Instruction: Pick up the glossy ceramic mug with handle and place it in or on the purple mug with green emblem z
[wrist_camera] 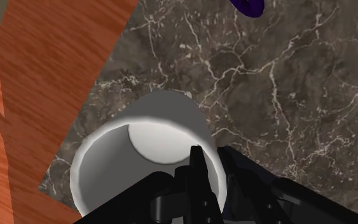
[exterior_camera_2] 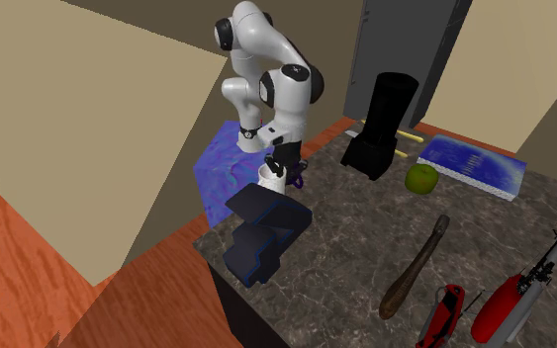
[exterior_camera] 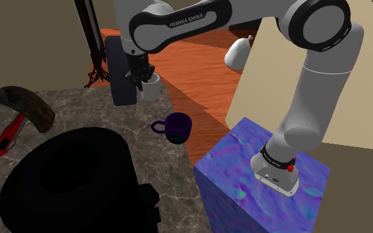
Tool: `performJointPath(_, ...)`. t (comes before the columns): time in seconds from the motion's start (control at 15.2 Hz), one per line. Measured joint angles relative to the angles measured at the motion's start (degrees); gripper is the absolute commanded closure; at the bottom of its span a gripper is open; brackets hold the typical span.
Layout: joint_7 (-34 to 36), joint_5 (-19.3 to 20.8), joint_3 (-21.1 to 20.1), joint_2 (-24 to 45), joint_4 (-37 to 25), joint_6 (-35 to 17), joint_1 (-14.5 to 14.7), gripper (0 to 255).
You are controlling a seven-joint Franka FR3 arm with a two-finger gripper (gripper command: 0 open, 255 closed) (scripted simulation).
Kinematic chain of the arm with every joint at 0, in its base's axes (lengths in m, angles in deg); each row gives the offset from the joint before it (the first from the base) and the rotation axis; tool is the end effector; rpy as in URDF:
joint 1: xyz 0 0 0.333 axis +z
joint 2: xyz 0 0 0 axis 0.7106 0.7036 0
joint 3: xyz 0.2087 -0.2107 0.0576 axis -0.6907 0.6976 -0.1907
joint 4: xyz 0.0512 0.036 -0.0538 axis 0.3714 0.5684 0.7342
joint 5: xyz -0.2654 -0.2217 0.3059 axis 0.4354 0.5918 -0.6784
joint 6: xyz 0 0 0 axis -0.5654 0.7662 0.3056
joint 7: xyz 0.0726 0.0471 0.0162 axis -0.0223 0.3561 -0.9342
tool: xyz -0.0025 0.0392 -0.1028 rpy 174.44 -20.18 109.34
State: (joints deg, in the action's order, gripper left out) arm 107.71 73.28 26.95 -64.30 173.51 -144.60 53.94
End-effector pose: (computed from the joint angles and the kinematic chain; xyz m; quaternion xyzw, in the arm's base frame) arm 0.6134 0.3244 0.4088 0.9994 -0.0083 0.0195 0.0291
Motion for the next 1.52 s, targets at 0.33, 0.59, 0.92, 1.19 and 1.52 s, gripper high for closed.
performJointPath(0.33,-0.33,-0.44,-0.20,-0.74,-2.83,3.51,0.12,255)
performJointPath(0.59,-0.72,-0.63,-0.27,-0.90,-5.75,6.55,0.19,255)
performJointPath(0.92,-0.70,-1.11,-0.54,-2.05,-7.49,9.39,0.38,255)
performJointPath(1.19,0.48,-3.67,-1.59,-9.14,0.64,7.94,0.55,255)
performJointPath(1.52,2.08,-7.57,-2.96,-18.67,9.04,8.38,1.68,255)
